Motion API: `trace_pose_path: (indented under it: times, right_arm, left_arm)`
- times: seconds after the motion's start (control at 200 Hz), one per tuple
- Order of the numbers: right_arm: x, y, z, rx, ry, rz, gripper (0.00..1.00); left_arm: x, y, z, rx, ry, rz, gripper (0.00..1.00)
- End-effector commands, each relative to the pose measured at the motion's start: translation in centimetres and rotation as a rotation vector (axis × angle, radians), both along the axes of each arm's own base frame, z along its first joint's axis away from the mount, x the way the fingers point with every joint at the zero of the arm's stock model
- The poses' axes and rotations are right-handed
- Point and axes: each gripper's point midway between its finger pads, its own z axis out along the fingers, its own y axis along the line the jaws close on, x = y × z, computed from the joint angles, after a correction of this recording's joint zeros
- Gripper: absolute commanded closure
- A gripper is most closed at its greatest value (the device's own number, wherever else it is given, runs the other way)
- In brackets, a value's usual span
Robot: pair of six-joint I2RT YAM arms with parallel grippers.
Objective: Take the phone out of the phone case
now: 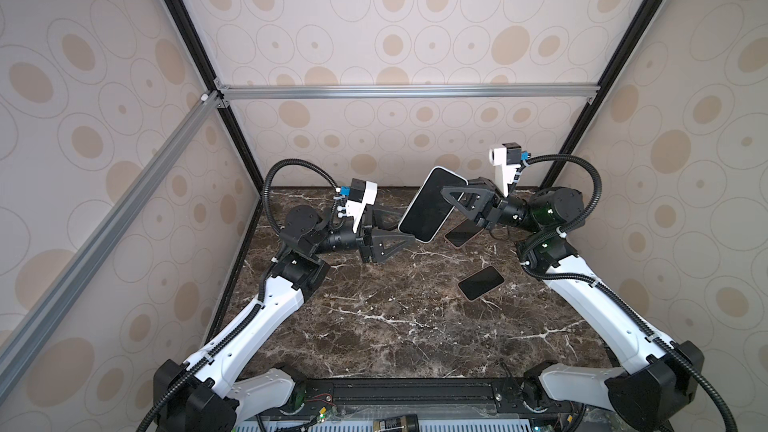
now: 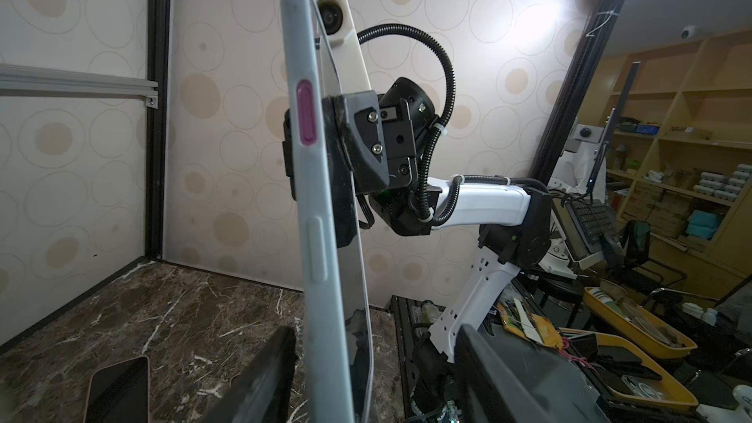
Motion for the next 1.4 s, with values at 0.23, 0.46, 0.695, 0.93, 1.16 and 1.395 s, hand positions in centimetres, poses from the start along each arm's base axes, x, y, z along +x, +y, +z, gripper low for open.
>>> trace_pose_path:
  times: [0.23,0.46,0.695,0.93,1.16,1.395]
  right_arm:
    - [-2.2,0.1,2.4,0.028,-0.114,0.044,1.0]
    - [-2.4,0.2,2.5,0.031,-0.113,0.045,1.0]
    - [-2.2,0.3,1.9,0.012,-0.113,0.028,0.85]
    - [-1.2,-0.4,-0.6,-0.141,-0.125,-0.147,0.0]
    - [1.0,-2.3,-2.5,-0.319,-0.09,-0.378,0.0]
    - [-0.2,-3.0,-3.2,-0.509,-0.121,-0.364,0.0]
  left_arm:
    - [-2.0,-0.1,1.8,-0.01,-0.067,-0.104,0.65]
    - [-2.0,-0.2,1.7,-0.003,-0.062,-0.124,0.79]
    - [-1.6,-0.2,1.8,-0.002,-0.074,-0.096,0.98]
    - [-0.3,0.2,1.9,0.029,-0.17,0.051,1.0]
    - [1.6,0.2,0.0,0.191,-0.237,0.157,1.0]
    - [2.5,0.7,-1.8,0.291,-0.265,0.224,1.0]
